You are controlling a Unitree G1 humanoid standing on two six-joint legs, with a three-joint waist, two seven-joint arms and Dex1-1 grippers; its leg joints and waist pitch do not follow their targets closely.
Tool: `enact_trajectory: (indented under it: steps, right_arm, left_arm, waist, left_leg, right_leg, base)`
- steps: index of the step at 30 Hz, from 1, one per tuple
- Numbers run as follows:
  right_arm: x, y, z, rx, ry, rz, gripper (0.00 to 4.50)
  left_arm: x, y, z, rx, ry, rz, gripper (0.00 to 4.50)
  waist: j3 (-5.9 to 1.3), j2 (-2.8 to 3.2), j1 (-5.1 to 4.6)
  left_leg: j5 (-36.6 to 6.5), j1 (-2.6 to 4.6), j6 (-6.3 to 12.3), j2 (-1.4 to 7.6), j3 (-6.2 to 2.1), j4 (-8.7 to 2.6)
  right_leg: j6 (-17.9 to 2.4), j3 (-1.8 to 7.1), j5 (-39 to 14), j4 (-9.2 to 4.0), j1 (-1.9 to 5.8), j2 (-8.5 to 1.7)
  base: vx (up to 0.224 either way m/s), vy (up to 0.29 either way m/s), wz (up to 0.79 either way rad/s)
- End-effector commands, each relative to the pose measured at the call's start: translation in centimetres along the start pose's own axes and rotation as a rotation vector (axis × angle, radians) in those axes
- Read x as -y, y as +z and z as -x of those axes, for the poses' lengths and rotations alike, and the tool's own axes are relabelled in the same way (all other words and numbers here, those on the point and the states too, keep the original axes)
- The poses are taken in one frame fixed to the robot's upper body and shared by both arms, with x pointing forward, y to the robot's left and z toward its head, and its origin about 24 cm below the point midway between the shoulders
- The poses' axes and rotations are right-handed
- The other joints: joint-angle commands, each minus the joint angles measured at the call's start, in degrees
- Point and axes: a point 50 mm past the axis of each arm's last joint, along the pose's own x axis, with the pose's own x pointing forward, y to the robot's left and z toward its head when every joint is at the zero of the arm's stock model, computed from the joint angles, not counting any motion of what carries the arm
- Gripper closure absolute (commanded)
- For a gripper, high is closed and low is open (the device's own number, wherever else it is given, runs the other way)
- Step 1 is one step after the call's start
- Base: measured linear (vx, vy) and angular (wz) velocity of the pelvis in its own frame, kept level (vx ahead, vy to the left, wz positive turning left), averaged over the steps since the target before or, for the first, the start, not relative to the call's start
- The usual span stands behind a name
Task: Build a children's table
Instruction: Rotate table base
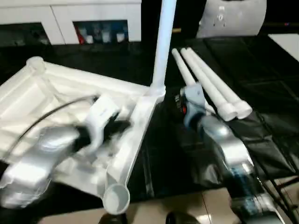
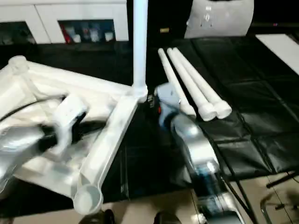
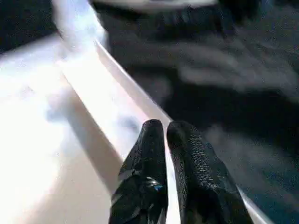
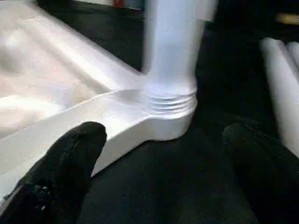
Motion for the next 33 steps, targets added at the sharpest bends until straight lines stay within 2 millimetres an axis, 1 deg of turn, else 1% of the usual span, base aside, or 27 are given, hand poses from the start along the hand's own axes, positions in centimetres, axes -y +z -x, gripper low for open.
enact_trajectory:
  steps: [1,2,3,4,5,6,7,8,9,11,12,13,14,15,16,17,19,22,23,24,25,26,28,30,31,32,33]
  right_arm:
    - [-0.9,0.3,0.6,0.006,0.093,0.002,0.0]
    - [-1.2,0.2,0.9,0.004,0.127,0.01,0.0]
    - [-1.6,0.1,1.5,-0.003,0.19,0.011,0.0]
    - [-1.9,0.0,2.0,-0.006,0.242,0.02,0.0]
    - [-2.2,-0.1,2.6,-0.01,0.298,0.028,0.0]
    - [-2.5,-0.3,3.2,-0.021,0.35,0.033,0.0]
    - [-2.6,-0.3,3.5,-0.027,0.367,0.033,0.0]
    - [-2.6,-0.3,3.8,-0.032,0.39,0.04,0.0]
    - [-2.8,-0.3,4.3,-0.04,0.433,0.051,0.0]
    - [-2.9,-0.3,5.1,-0.053,0.486,0.057,0.0]
    - [-2.9,-0.2,5.6,-0.064,0.527,0.065,0.0]
    - [-2.9,-0.2,6.1,-0.075,0.56,0.071,0.0]
    - [-2.9,-0.1,6.5,-0.084,0.586,0.075,0.0]
    - [-2.9,0.0,7.0,-0.099,0.62,0.081,0.0]
    - [-2.9,0.0,7.0,-0.099,0.62,0.081,0.0]
    - [-2.9,0.0,7.2,-0.106,0.635,0.082,0.0]
    - [-3.0,0.1,7.6,-0.12,0.664,0.081,0.0]
    - [-3.4,0.3,8.9,-0.17,0.78,0.051,0.0]
    - [-3.7,0.3,9.4,-0.192,0.83,0.044,0.0]
    - [-3.9,0.3,10.1,-0.22,0.884,0.036,0.0]
    - [-3.9,0.3,10.1,-0.22,0.884,0.036,0.0]
    - [-4.0,0.5,10.7,-0.234,0.918,0.03,0.0]
    - [-4.0,0.6,10.9,-0.247,0.933,0.025,0.0]
    - [-4.1,0.6,11.3,-0.27,0.956,0.031,0.0]
    - [-4.1,0.7,11.5,-0.276,0.965,0.032,0.0]
    - [-4.1,0.7,11.6,-0.279,0.97,0.034,0.0]
    - [-4.1,0.8,11.7,-0.285,0.976,0.034,0.0]
  left_arm:
    - [0.7,0.1,1.4,-0.024,-0.079,-0.033,3.73]
    - [0.9,-0.2,2.0,-0.06,-0.109,-0.034,3.58]
    - [1.2,-0.9,3.1,-0.134,-0.157,-0.033,3.46]
    - [1.4,-1.3,4.0,-0.191,-0.191,-0.025,3.36]
    - [1.6,-1.7,4.9,-0.25,-0.221,-0.017,3.31]
    - [1.6,-1.9,5.6,-0.295,-0.239,-0.012,3.31]
    - [1.6,-2.0,5.8,-0.309,-0.245,-0.01,3.15]
    - [1.7,-2.0,6.1,-0.327,-0.257,0.003,3.15]
    - [1.8,-2.1,6.6,-0.355,-0.273,0.009,3.15]
    - [2.0,-2.1,7.2,-0.391,-0.296,0.024,3.15]
    - [2.1,-2.2,7.5,-0.421,-0.309,0.029,3.15]
    - [2.3,-2.4,7.7,-0.455,-0.321,0.041,3.15]
    - [2.4,-2.5,7.9,-0.48,-0.332,0.049,3.15]
    - [2.9,-2.8,8.1,-0.513,-0.363,0.061,3.15]
    - [2.9,-2.8,8.1,-0.513,-0.363,0.061,3.15]
    - [3.1,-2.9,8.1,-0.52,-0.373,0.072,3.15]
    - [3.4,-3.2,7.9,-0.539,-0.381,0.085,3.15]
    - [3.6,-4.2,7.5,-0.602,-0.366,0.068,3.15]
    - [3.7,-4.6,7.2,-0.613,-0.356,0.058,3.15]
    - [3.6,-4.9,6.9,-0.626,-0.344,0.041,3.15]
    - [3.6,-4.9,6.9,-0.626,-0.344,0.041,3.15]
    - [3.6,-5.2,6.5,-0.624,-0.332,0.027,3.15]
    - [3.5,-5.3,6.2,-0.615,-0.322,0.019,3.15]
    - [3.4,-5.2,5.5,-0.582,-0.307,0.009,3.15]
    - [3.3,-5.1,5.1,-0.566,-0.294,-0.001,3.15]
    - [3.2,-5.0,4.7,-0.545,-0.284,-0.013,3.15]
    - [3.0,-4.7,4.0,-0.514,-0.264,-0.034,3.15]
  waist:
    - [-3.64,0.99,0.32]
    - [-3.42,0.98,0.27]
    - [-3.18,1.26,0.53]
    - [-3.15,1.29,0.7]
    - [-2.82,1.17,0.62]
    - [-2.75,1.23,0.6]
    - [-2.79,1.38,0.77]
    - [-2.57,1.42,0.89]
    - [-2.62,1.68,1.11]
    - [-2.52,1.48,1.13]
    - [-2.63,1.43,1.19]
    - [-2.58,1.41,1.11]
    - [-2.67,1.5,1.26]
    - [-2.63,1.38,1.14]
    - [-2.68,1.34,1.21]
    - [-2.7,1.41,1.14]
    - [-2.86,1.36,1.12]
    - [-3.04,1.46,1.24]
    - [-3.13,1.33,1.29]
    - [-3.13,1.45,1.38]
    - [-3.19,1.42,1.47]
    - [-3.26,1.39,1.51]
    - [-3.25,1.35,1.67]
    - [-3.36,1.47,1.99]
    - [-3.38,1.66,2.02]
    - [-3.41,1.45,2.15]
    - [-3.41,1.54,2.33]
  left_leg:
    - [-11.4,1.76,-0.37,3.02,-1.77,-3.86]
    - [-13.0,1.78,-0.49,3.06,-1.76,-4.01]
    - [-15.1,2.05,-1.05,3.12,-1.8,-4.14]
    - [-16.1,2.05,-1.22,3.13,-2.0,-4.19]
    - [-17.8,2.09,-1.51,3.3,-1.99,-4.66]
    - [-18.6,2.22,-1.77,3.26,-1.98,-4.66]
    - [-19.6,2.52,-2.14,3.35,-2.03,-4.64]
    - [-20.6,2.6,-2.54,3.38,-2.01,-4.72]
    - [-21.1,2.64,-3.01,3.4,-2.15,-4.77]
    - [-21.1,2.4,-2.9,3.39,-2.21,-4.87]
    - [-21.2,2.58,-2.88,3.37,-2.17,-4.82]
    - [-21.1,2.49,-2.8,3.37,-2.17,-4.81]
    - [-20.5,2.41,-2.63,3.37,-2.25,-4.7]
    - [-20.0,2.2,-2.31,3.35,-2.23,-4.73]
    - [-19.8,2.27,-2.14,3.35,-2.2,-4.67]
    - [-19.4,2.27,-1.95,3.35,-2.16,-4.6]
    - [-18.5,2.23,-1.83,3.4,-2.2,-4.49]
    - [-17.5,2.29,-1.15,3.41,-2.15,-4.35]
    - [-17.1,2.27,-0.74,3.47,-2.15,-4.29]
    - [-16.4,2.18,-0.51,3.46,-2.13,-4.18]
    - [-16.2,2.2,-0.41,3.5,-2.15,-4.16]
    - [-15.8,2.13,-0.35,3.38,-2.11,-4.09]
    - [-16.2,2.27,-0.5,3.42,-2.14,-4.02]
    - [-16.8,2.42,-0.97,3.42,-2.17,-3.9]
    - [-17.1,2.51,-1.16,3.44,-2.21,-3.93]
    - [-17.0,2.55,-1.29,3.45,-2.18,-3.86]
    - [-17.3,2.54,-1.44,3.47,-2.2,-3.95]
  right_leg:
    - [-10.8,2.12,-6.5,-3.67,2.01,-3.59]
    - [-10.6,2.19,-9.0,-3.95,1.85,-3.67]
    - [-10.2,2.3,-12.5,-4.25,1.57,-3.83]
    - [-9.7,2.27,-14.0,-4.28,1.66,-3.97]
    - [-8.4,2.32,-16.7,-4.45,1.35,-3.71]
    - [-8.2,2.38,-17.6,-4.52,1.22,-3.69]
    - [-8.1,2.53,-19.0,-4.76,1.03,-3.87]
    - [-8.5,2.64,-20.2,-4.95,0.77,-3.95]
    - [-8.6,2.65,-20.6,-4.87,0.8,-4.08]
    - [-8.2,2.69,-20.4,-4.8,0.99,-4.08]
    - [-8.1,2.7,-20.4,-4.87,0.9,-4.03]
    - [-8.3,2.75,-20.3,-4.85,0.95,-4.12]
    - [-8.4,2.78,-20.0,-4.85,1.15,-4.27]
    - [-8.5,2.76,-19.7,-4.79,1.24,-4.2]
    - [-8.5,2.77,-19.8,-4.88,1.22,-4.24]
    - [-8.9,2.8,-19.6,-4.9,1.12,-4.31]
    - [-9.5,2.74,-18.3,-4.79,1.34,-4.32]
    - [-9.8,2.66,-16.0,-4.6,1.54,-4.09]
    - [-9.6,2.66,-15.4,-4.59,1.76,-4.07]
    - [-9.7,2.68,-14.7,-4.58,1.81,-4.15]
    - [-9.7,2.66,-14.6,-4.63,1.88,-4.22]
    - [-9.9,2.58,-14.6,-4.59,1.91,-4.19]
    - [-9.9,2.6,-15.9,-4.74,1.88,-4.24]
    - [-10.0,2.55,-17.4,-4.77,1.8,-4.3]
    - [-10.0,2.51,-17.5,-4.72,1.79,-4.26]
    - [-10.1,2.54,-17.2,-4.81,1.79,-4.21]
    - [-9.8,2.53,-17.6,-4.79,1.77,-4.22]
  base:
    - [0.0,0.0,0.0]
    - [0.0,0.0,0.0]
    - [0.0,0.0,0.0]
    - [0.0,0.0,0.0]
    - [0.0,0.0,0.0]
    - [0.0,0.0,0.0]
    - [0.0,0.0,0.0]
    - [0.0,0.0,0.0]
    - [0.0,0.0,0.0]
    - [0.0,0.0,0.0]
    - [0.0,0.0,0.0]
    - [0.0,0.0,0.0]
    - [0.0,0.0,0.0]
    - [0.0,0.0,0.0]
    - [0.0,0.0,0.0]
    - [0.0,0.0,0.0]
    - [0.0,0.0,0.0]
    - [0.0,0.0,0.0]
    - [0.0,0.0,0.0]
    - [0.0,0.0,0.0]
    - [0.0,0.0,0.0]
    - [0.0,0.0,0.0]
    - [0.0,0.0,0.0]
    - [0.0,0.0,0.0]
    - [0.0,0.0,0.0]
    - [0.0,0.0,0.0]
    - [0.0,0.0,0.0]
